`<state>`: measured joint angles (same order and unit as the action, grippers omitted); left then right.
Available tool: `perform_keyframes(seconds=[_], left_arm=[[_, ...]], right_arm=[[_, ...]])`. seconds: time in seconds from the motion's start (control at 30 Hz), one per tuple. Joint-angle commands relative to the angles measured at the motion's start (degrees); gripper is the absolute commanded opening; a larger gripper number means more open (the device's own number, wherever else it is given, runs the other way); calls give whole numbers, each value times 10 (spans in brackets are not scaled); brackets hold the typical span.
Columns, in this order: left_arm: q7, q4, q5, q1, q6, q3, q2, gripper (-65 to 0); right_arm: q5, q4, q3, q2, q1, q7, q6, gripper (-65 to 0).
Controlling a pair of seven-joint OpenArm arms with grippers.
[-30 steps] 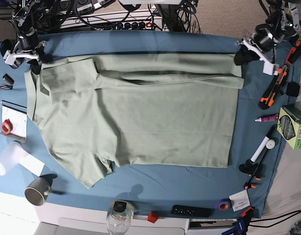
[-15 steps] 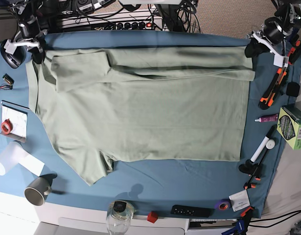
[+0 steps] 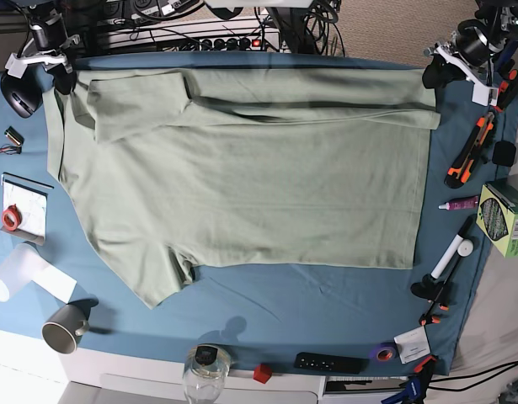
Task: Fold the T-shirt properly
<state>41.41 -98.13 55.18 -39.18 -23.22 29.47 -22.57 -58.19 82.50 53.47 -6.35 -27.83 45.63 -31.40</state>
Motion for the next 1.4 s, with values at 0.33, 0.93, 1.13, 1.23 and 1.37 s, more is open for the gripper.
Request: perform_keyframes(seconds=[0.33, 0.93, 1.13, 1.23, 1.37], left_arm=[[25, 1, -28, -11, 10, 23, -11, -650], [25, 0, -25, -10, -15, 23, -11, -381], [25, -13, -31, -10, -15, 23, -11, -381], [26, -22, -35, -10, -15, 23, -11, -381], [26, -32, -41, -11, -15, 23, -11, -381]], right_arm=[[42, 0, 2, -21, -10, 28, 18, -650], [28, 0, 2, -21, -20, 26, -20, -381], [25, 0, 2, -21, -20, 35, -20, -381], [25, 0, 2, -21, -21, 40, -20, -381], [23, 1, 2, -21, -38, 39, -20, -381]])
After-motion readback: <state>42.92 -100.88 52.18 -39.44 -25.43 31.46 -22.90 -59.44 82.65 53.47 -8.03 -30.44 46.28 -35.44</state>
